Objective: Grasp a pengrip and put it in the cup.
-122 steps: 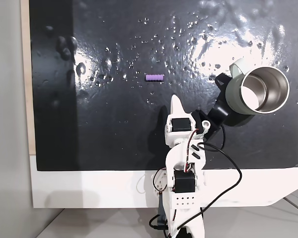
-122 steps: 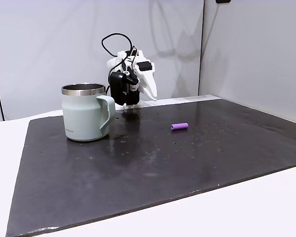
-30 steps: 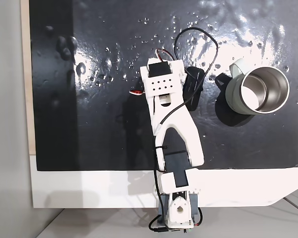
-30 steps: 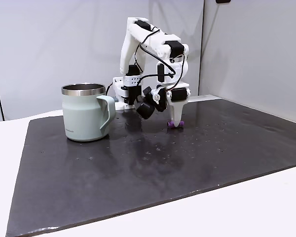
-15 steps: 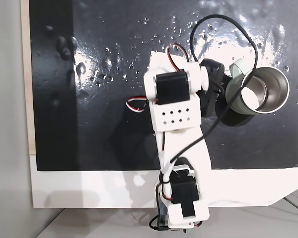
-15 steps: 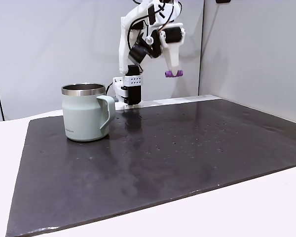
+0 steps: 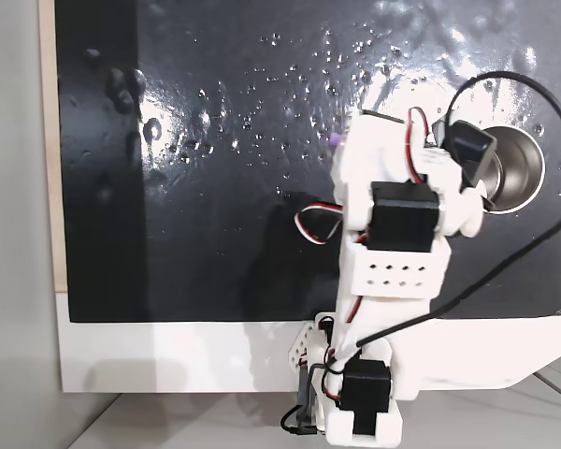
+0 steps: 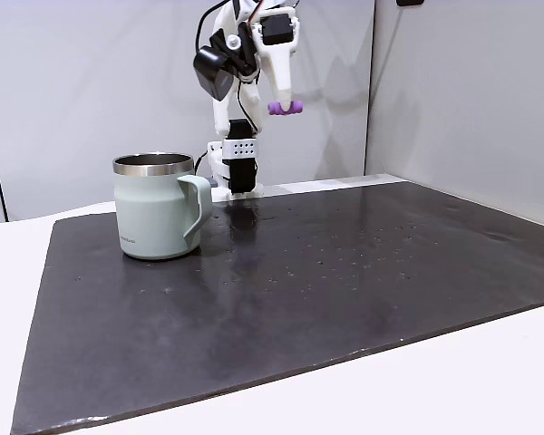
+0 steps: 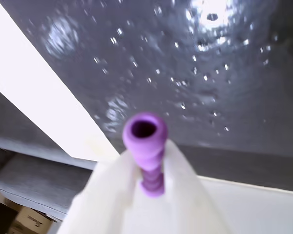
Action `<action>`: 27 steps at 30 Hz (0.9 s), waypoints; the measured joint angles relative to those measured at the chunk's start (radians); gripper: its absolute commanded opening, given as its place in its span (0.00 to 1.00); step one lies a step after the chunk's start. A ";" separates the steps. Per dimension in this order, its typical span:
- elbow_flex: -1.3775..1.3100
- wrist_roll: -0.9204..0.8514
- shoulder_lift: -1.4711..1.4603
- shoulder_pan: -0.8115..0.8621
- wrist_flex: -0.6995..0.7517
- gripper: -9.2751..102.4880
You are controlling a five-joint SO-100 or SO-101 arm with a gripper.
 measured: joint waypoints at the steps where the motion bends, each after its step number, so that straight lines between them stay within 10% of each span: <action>1: -0.002 -0.017 0.000 0.034 0.000 0.08; 20: -0.199 -0.187 -0.141 0.548 -0.075 0.09; 27: -0.199 -0.187 -0.152 0.574 -0.100 0.35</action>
